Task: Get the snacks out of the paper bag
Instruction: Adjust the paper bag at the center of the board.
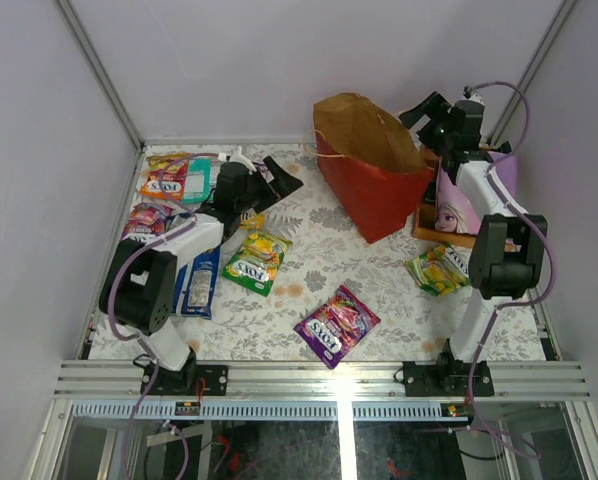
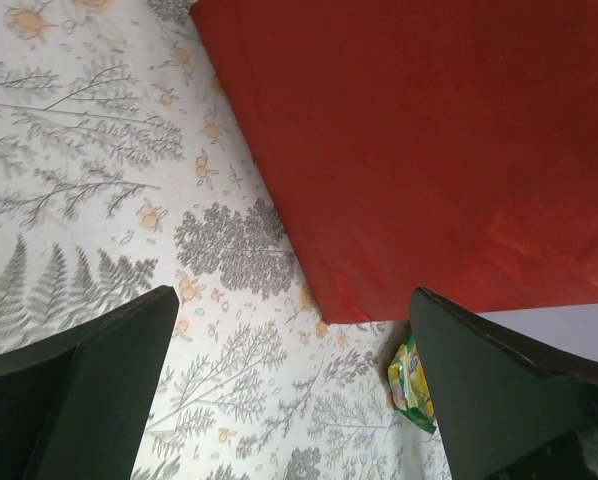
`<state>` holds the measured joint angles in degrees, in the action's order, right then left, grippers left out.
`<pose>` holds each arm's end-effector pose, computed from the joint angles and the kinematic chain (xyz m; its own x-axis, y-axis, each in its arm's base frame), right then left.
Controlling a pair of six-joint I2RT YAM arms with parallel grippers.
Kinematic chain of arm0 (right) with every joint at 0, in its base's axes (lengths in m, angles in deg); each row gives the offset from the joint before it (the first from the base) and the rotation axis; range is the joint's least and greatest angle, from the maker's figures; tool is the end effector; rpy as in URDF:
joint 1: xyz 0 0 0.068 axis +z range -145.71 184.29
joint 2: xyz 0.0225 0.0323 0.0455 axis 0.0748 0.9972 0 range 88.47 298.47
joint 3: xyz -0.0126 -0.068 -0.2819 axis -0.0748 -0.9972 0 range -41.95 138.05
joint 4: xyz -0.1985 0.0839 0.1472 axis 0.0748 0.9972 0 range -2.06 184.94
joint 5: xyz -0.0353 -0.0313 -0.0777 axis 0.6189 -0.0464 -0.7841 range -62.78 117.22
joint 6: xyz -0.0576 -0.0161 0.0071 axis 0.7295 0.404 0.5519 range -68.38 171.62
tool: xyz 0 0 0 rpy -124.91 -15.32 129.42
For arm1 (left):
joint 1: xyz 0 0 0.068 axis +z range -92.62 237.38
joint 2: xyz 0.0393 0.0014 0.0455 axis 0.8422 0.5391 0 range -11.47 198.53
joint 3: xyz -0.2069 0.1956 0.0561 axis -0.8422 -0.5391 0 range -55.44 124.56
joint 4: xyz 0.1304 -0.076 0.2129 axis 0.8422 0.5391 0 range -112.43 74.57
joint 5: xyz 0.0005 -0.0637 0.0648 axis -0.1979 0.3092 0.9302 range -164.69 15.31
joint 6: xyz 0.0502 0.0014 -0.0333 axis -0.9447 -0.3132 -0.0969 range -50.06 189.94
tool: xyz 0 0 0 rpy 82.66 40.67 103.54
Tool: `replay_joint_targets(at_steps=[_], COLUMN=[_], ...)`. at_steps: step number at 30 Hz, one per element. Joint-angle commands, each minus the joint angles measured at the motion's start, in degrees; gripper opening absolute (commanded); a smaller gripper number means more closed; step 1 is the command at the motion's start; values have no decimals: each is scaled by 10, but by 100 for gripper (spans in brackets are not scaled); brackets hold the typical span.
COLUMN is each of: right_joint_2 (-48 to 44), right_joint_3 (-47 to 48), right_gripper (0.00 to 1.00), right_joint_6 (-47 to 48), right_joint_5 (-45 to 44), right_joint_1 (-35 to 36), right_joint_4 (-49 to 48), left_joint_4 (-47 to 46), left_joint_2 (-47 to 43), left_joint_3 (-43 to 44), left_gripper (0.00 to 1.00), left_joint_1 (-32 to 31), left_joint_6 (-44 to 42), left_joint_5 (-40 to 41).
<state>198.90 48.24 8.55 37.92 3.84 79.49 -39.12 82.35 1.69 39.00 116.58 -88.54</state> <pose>0.4839 0.0046 0.3255 -0.2681 0.6732 -0.6891 0.0123 0.7177 0.6963 0.3581 -0.1303 0.2567 -0.6005 -0.5444 -0.5856 0.1207 0.6623 -0.7395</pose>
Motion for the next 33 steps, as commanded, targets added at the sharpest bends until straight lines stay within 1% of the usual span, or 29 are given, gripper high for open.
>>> replay_joint_targets(at_steps=[1, 2, 4, 7, 10, 11, 13, 15, 19, 23, 26, 28, 30, 32, 33], right_joint_2=[-111, -139, -204, -296, -346, -353, -358, -351, -309, -225, -179, -163, -155, -154, -138], right_joint_3=[19, -4, -84, -252, -391, -420, -451, -464, -460, -393, -379, -373, -361, -346, -339], right_gripper=[99, 99, 99, 99, 99, 99, 100, 99, 95, 93, 90, 90, 90, 89, 89], right_joint_6=[59, 63, 58, 25, -21, -40, -69, -89, -132, -161, -205, -217, -217, -220, -223], right_joint_5=[12, -6, -36, -103, -159, -170, -191, -187, -130, -63, -7, 2, 1, 0, 1], right_joint_1=[-1, -4, -17, -45, -71, -78, -82, -82, -83, -82, -69, -49, -26, -2, 8], right_joint_4=[-38, -51, -104, -229, -331, -337, -314, -285, -268, -206, -232, -241, -238, -237, -236], left_joint_4=[-41, -41, -42, -54, -57, -50, -38, -44, -66, -59, -83, -102, -97, -80, -70], left_joint_2=[58, 67, 79, 82, 81, 82, 93, 109, 141, 194, 239, 264, 283, 289, 290], left_joint_3=[58, 66, 72, 57, 52, 56, 72, 81, 99, 156, 191, 209, 230, 250, 260], left_gripper=[100, 100, 100, 100, 100, 100, 100, 100, 100, 100, 100, 100, 100, 100, 100], left_joint_1=[-18, -24, -36, -50, -82, -95, -114, -119, -118, -113, -96, -81, -69, -59, -53], left_joint_6=[3, 5, 4, 2, -33, -50, -75, -73, -54, -33, 12, 41, 46, 35, 28], left_joint_5=[-15, -17, -14, -3, 27, 40, 52, 47, 42, 37, 9, -12, -19, -12, -9])
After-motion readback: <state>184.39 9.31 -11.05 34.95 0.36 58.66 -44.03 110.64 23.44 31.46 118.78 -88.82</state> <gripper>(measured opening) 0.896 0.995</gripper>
